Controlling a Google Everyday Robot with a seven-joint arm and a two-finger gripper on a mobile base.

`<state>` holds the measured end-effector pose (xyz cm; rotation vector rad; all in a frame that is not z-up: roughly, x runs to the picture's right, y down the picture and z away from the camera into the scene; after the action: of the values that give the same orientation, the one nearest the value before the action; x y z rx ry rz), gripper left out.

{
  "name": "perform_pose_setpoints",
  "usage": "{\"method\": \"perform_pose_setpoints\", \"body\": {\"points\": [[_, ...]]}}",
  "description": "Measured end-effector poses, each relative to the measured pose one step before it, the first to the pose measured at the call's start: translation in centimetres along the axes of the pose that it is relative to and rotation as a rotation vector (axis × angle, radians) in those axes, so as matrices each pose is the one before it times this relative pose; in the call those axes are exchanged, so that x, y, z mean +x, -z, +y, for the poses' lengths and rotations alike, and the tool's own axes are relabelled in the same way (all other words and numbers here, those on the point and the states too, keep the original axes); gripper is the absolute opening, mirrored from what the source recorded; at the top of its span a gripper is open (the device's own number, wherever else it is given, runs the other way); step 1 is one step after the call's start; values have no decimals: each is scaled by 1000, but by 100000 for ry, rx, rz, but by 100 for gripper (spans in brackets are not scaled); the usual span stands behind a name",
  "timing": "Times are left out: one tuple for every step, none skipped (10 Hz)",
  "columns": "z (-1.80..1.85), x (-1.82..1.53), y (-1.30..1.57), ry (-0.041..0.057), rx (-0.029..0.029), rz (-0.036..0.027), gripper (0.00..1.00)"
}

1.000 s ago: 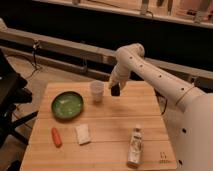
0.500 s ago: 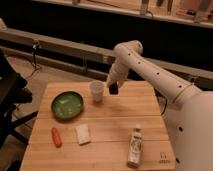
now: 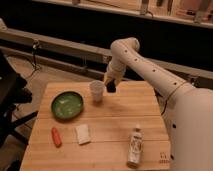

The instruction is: Place the eraser in the ceramic cup

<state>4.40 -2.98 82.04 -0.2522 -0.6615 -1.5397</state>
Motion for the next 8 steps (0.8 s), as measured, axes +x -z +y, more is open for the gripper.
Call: {"method": "perform_pose_setpoints", "body": {"points": [[-451, 237, 49, 1062, 381, -288, 0], [-153, 89, -9, 578, 121, -355, 0], [-268, 138, 10, 756, 262, -384, 0], [-168, 128, -28, 530, 258, -402, 0], [-363, 209, -42, 685, 373, -224, 0], [-257, 142, -63, 534, 330, -373, 0], [-199, 129, -12, 387, 526, -318, 0], [-126, 108, -9, 326, 407, -304, 0]]}}
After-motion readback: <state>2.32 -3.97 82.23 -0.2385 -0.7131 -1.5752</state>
